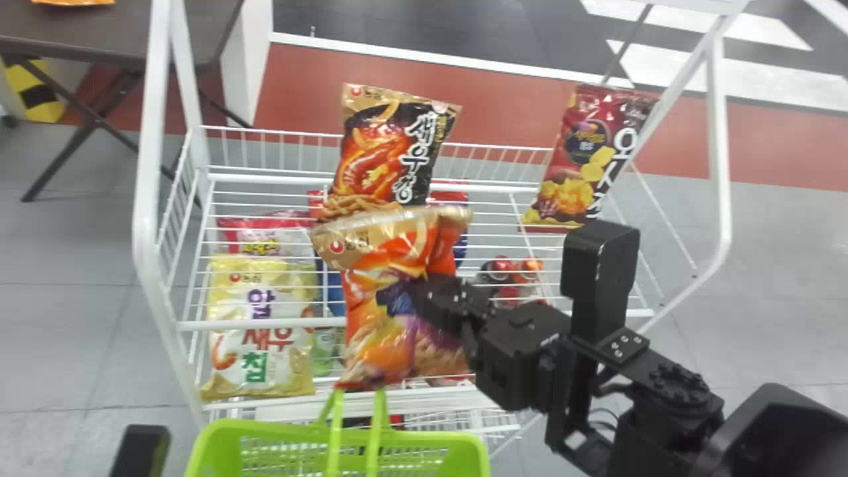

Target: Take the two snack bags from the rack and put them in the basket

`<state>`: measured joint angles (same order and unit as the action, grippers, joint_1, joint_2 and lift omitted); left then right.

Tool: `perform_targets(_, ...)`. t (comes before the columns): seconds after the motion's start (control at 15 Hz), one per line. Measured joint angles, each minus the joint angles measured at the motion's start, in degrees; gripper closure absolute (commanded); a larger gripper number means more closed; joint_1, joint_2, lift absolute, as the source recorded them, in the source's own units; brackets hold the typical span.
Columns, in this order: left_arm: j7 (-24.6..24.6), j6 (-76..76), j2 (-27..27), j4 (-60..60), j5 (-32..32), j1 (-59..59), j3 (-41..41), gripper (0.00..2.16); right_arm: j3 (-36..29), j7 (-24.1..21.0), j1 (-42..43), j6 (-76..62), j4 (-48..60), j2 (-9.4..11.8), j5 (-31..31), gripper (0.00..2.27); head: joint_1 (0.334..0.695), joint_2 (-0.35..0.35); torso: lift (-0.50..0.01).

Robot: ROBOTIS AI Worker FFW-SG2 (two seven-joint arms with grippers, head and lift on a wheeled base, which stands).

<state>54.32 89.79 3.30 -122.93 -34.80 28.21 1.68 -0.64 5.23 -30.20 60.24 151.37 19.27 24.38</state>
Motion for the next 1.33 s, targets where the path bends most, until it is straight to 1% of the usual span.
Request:
perform_targets(0.07,-0.03,0.0,-0.07,-0.13,-0.22,0.16,0.43,1.77,-2.74,1.07,-1.26,5.58,2.31,0.17,0.26,2.01,0.695,-0.35,-0.011)
perform_targets(0.2,-0.33,0.0,-0.21,-0.35,-0.49,0.34,0.73,1.77,-7.72,4.01,-3.46,16.26,5.85,0.32,0.6,2.01,0.695,-0.35,-0.011)
perform_targets(0.27,-0.43,0.0,-0.28,-0.47,-0.52,0.45,0.72,1.77,-9.23,5.06,-4.19,19.04,6.63,0.24,0.6,2.01,0.695,-0.35,-0.011)
perform_targets(0.4,-0.55,0.01,-0.51,-0.98,-0.53,0.87,0.69,1.77,-11.04,5.99,-5.09,24.82,7.65,0.23,0.23,2.01,0.695,-0.35,-0.011)
perform_targets(0.53,-0.62,0.14,-0.64,-1.51,-0.53,1.31,0.63,1.77,-11.3,6.89,-5.35,28.93,8.5,0.45,-0.2,2.01,0.695,-0.35,-0.011)
perform_targets(0.67,-0.63,0.17,-0.66,-1.8,-0.53,1.66,0.66,1.77,-9.67,6.96,-5.74,29.61,8.98,0.5,-0.28,2.01,0.695,-0.35,-0.011)
perform_targets(0.87,-0.59,0.15,-0.67,-2.42,-0.53,2.15,0.64,1.77,-3.16,6.86,-5.76,29.71,7.51,0.51,-1.37,2.01,0.695,-0.35,-0.011)
perform_targets(1.0,-0.68,0.08,-0.69,-2.59,-0.53,2.28,0.32,1.77,2.24,6.87,-5.22,29.72,4.26,0.53,-3.53,2.01,0.695,-0.35,-0.011)
perform_targets(1.33,-0.98,0.17,-0.68,-3.74,-0.44,2.49,-0.04,1.77,10.88,5.98,-3.69,29.72,-2.39,0.44,-8.96,2.01,0.695,-0.35,-0.011)
